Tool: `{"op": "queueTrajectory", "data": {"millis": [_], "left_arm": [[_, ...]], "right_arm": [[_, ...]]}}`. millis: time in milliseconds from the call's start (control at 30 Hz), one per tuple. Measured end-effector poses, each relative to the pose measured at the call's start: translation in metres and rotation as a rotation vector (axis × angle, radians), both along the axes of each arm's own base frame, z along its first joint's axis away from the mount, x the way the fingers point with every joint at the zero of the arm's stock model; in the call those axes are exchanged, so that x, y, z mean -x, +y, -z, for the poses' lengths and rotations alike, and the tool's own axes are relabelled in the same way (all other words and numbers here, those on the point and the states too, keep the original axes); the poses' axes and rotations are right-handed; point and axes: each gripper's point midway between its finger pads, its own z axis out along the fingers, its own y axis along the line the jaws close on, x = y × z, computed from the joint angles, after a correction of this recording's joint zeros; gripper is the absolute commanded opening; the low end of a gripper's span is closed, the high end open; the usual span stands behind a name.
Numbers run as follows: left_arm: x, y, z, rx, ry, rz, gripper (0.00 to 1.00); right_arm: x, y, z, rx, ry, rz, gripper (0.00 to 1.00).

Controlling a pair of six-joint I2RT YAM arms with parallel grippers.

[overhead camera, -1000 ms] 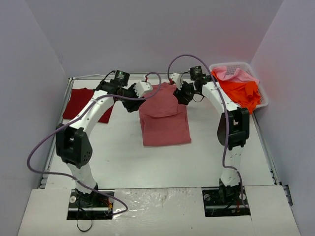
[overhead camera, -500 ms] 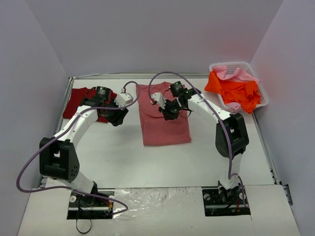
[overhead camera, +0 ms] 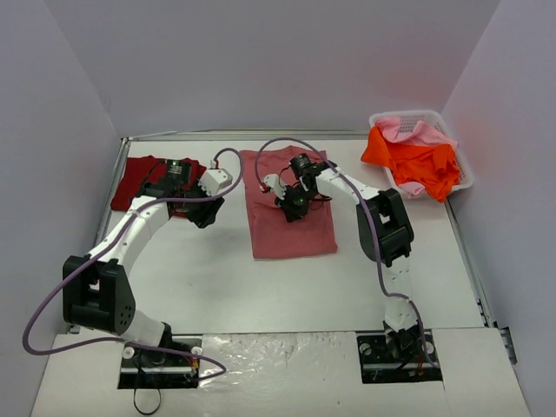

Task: Fold and stack the t-shirts
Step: Fold the folded rectangular tshirt in 1/3 of the way, then grab one side of the 2/3 rectangular tshirt with both arms

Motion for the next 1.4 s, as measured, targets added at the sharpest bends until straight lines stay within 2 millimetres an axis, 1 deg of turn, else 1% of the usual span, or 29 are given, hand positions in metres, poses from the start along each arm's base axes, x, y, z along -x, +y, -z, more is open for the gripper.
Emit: {"op": "queueTrajectory", "data": {"millis": [200, 300, 467, 567, 633, 700, 800, 867, 933, 967, 1000, 1033, 1067, 1100, 1133, 1167, 1200, 1233, 1267, 1300, 1333, 1400], "left_arm": [[0.001, 0.001, 0.002, 0.0, 0.003, -0.003, 0.48], [0.001, 0.002, 0.002, 0.003, 0.004, -0.005, 0.49], [0.001, 0.0, 0.002, 0.009, 0.005, 0.0, 0.49], [0.002, 0.0, 0.002, 0.014, 0.006, 0.003, 0.5], [0.002, -0.001, 0.002, 0.014, 0.007, 0.004, 0.57], [0.002, 0.0, 0.002, 0.014, 0.008, 0.003, 0.61], [0.002, 0.001, 0.0, 0.012, 0.002, -0.004, 0.64], [0.002, 0.002, -0.005, 0.011, -0.014, -0.008, 0.66], [0.004, 0.003, -0.014, 0.009, -0.036, -0.016, 0.68], [0.005, 0.004, -0.019, 0.007, -0.048, -0.021, 0.68], [0.006, 0.005, -0.025, 0.005, -0.059, -0.026, 0.68], [0.005, 0.006, -0.032, -0.007, -0.078, -0.032, 0.69], [0.005, 0.006, -0.04, -0.014, -0.098, -0.036, 0.7], [0.003, 0.005, -0.049, -0.025, -0.125, -0.039, 0.7], [0.003, 0.002, -0.057, -0.033, -0.151, -0.037, 0.71], [0.005, -0.002, -0.064, -0.04, -0.176, -0.029, 0.72], [0.008, -0.005, -0.07, -0.043, -0.195, -0.022, 0.73], [0.012, -0.008, -0.074, -0.044, -0.209, -0.011, 0.74], [0.015, -0.011, -0.079, -0.042, -0.224, -0.002, 0.89], [0.018, -0.014, -0.084, -0.036, -0.24, 0.005, 0.94], [0.021, -0.014, -0.088, -0.028, -0.253, 0.006, 0.97], [0.026, -0.011, -0.092, -0.015, -0.269, -0.008, 0.94]], "right_arm": [[-0.023, 0.01, 0.001, -0.017, -0.029, 0.006, 0.0], [-0.033, 0.014, -0.002, -0.028, -0.046, 0.01, 0.0], [-0.054, 0.015, -0.005, -0.043, -0.073, 0.031, 0.0], [-0.072, 0.014, -0.007, -0.054, -0.092, 0.061, 0.0], [-0.088, 0.011, -0.005, -0.06, -0.105, 0.09, 0.0], [-0.098, 0.005, -0.001, -0.057, -0.108, 0.115, 0.0], [-0.103, -0.005, -0.001, -0.049, -0.106, 0.142, 0.0], [-0.104, -0.01, -0.006, -0.044, -0.114, 0.16, 0.0], [-0.098, -0.015, -0.016, -0.026, -0.121, 0.18, 0.0], [-0.094, -0.017, -0.023, -0.018, -0.124, 0.196, 0.03], [-0.092, -0.02, -0.035, -0.005, -0.138, 0.22, 0.07], [-0.091, -0.024, -0.049, 0.02, -0.166, 0.255, 0.28], [-0.091, -0.028, -0.065, 0.039, -0.199, 0.292, 0.42], [-0.094, -0.034, -0.085, 0.07, -0.256, 0.324, 0.51], [-0.094, -0.04, -0.104, 0.094, -0.312, 0.353, 0.64], [-0.09, -0.046, -0.122, 0.115, -0.364, 0.38, 0.72], [-0.084, -0.054, -0.137, 0.134, -0.406, 0.402, 0.93], [-0.075, -0.062, -0.147, 0.144, -0.437, 0.424, 1.0], [-0.063, -0.068, -0.154, 0.153, -0.452, 0.439, 1.0], [-0.049, -0.076, -0.158, 0.159, -0.462, 0.453, 1.0], [-0.036, -0.084, -0.159, 0.159, -0.458, 0.469, 1.0], [-0.016, -0.102, -0.156, 0.149, -0.432, 0.516, 1.0]]}}
